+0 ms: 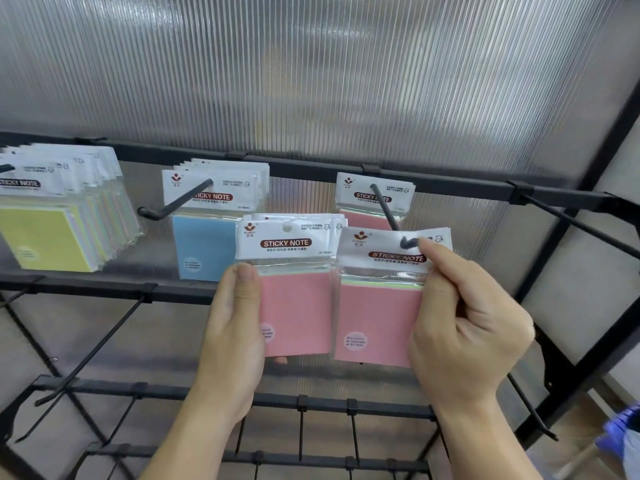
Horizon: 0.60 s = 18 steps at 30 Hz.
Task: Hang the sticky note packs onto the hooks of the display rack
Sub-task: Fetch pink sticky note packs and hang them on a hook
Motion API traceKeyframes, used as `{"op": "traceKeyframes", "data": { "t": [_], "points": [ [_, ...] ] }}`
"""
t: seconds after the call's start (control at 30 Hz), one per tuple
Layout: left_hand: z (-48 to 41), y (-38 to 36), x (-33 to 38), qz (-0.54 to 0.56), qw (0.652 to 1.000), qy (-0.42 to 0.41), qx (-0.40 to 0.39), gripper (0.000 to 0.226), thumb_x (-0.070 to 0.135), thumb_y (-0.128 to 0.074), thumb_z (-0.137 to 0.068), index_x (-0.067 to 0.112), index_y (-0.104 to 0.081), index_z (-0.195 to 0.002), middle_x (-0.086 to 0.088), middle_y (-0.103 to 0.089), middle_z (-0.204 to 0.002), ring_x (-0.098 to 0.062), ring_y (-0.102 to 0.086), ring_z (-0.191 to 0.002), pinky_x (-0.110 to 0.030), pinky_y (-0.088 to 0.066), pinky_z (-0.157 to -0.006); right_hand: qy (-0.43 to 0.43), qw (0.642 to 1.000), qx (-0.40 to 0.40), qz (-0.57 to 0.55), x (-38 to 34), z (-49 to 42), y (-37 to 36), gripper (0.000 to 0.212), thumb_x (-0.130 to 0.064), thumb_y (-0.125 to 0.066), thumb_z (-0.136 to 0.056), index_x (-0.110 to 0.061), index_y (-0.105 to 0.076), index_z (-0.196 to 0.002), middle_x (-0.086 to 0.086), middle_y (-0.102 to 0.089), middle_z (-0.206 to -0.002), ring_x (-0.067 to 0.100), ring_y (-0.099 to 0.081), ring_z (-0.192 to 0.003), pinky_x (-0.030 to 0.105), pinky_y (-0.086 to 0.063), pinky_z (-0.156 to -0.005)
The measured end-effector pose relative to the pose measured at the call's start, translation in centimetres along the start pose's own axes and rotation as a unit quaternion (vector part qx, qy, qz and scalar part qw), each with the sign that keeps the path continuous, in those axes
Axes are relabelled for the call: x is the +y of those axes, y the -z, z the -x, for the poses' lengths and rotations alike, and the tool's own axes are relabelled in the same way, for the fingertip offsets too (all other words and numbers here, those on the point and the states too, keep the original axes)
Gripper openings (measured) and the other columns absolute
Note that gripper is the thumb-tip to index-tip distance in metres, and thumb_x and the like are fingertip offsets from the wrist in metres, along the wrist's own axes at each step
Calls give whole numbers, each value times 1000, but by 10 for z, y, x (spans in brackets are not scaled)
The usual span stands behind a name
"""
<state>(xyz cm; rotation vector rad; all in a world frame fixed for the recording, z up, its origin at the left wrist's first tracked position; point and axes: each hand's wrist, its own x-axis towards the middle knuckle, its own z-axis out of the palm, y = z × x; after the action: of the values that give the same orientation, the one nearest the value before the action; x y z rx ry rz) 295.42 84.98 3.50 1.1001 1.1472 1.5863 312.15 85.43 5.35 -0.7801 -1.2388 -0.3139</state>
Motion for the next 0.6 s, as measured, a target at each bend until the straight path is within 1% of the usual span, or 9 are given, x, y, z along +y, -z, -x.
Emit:
{"op": "traceKeyframes", "data": {
  "t": [0.07,0.17,0.23,0.3,0.33,0.4,0.43,0.5,0.6],
  "points": [
    [-1,0,0,-10,1000,-10,-4,40,65,-31,-80,43,-60,-96,11,-72,-86,-8,-67,-70,-26,-48,-49,-4,1000,-16,23,7,-2,-4,28,6,-47,-86,-3,-70,-98,2,-60,-63,14,-55,-59,18,-42,-54],
    [-3,2,-1,-22,1000,-20,-3,42,62,-29,-84,35,-57,-101,13,-71,-83,-5,-67,-67,-23,-48,-44,0,998,-41,57,18,-7,-13,29,7,-46,-85,3,-72,-97,-2,-56,-64,13,-51,-59,9,-37,-58],
    [-3,3,-2,-23,1000,-20,1,40,60,-29,-85,36,-57,-101,15,-71,-83,-5,-67,-67,-23,-47,-44,5,995,-60,81,28,-11,-20,32,7,-44,-82,3,-72,-98,0,-57,-63,13,-49,-61,7,-35,-61],
    [-4,4,-2,-20,1000,-18,3,39,60,-29,-85,38,-57,-100,17,-71,-83,-5,-67,-68,-23,-47,-43,8,991,-75,109,39,-16,-29,33,8,-45,-80,3,-71,-100,7,-61,-63,14,-49,-64,7,-34,-61],
    [-4,4,-1,-17,1000,-16,3,38,59,-29,-84,40,-57,-100,18,-71,-84,-4,-68,-69,-22,-48,-43,10,989,-83,124,45,-17,-33,33,11,-48,-79,3,-71,-101,7,-61,-64,13,-47,-64,6,-34,-62],
    [-4,4,-1,-17,1000,-17,3,37,59,-29,-86,40,-58,-100,18,-71,-84,-3,-67,-68,-22,-48,-44,6,983,-104,148,56,-18,-41,34,15,-54,-78,2,-71,-104,1,-56,-64,7,-41,-64,2,-32,-63],
    [-4,3,-1,-19,1000,-18,4,37,58,-29,-87,39,-58,-99,17,-71,-83,-3,-66,-66,-23,-47,-44,-3,981,-118,152,60,-19,-44,34,15,-56,-79,1,-71,-106,-2,-54,-65,5,-40,-64,4,-33,-61],
    [-5,2,-3,-24,999,-21,5,38,58,-29,-88,38,-58,-99,16,-71,-81,-4,-65,-63,-25,-46,-43,-18,978,-143,154,66,-21,-47,33,10,-56,-83,-2,-70,-110,0,-60,-68,4,-44,-62,11,-34,-58],
    [-5,1,-3,-24,999,-26,3,37,58,-29,-88,38,-59,-99,15,-71,-81,-4,-65,-63,-25,-46,-45,-26,974,-164,155,68,-23,-47,31,5,-55,-87,-5,-69,-113,5,-68,-76,11,-53,-64,20,-40,-59]
  ]
}}
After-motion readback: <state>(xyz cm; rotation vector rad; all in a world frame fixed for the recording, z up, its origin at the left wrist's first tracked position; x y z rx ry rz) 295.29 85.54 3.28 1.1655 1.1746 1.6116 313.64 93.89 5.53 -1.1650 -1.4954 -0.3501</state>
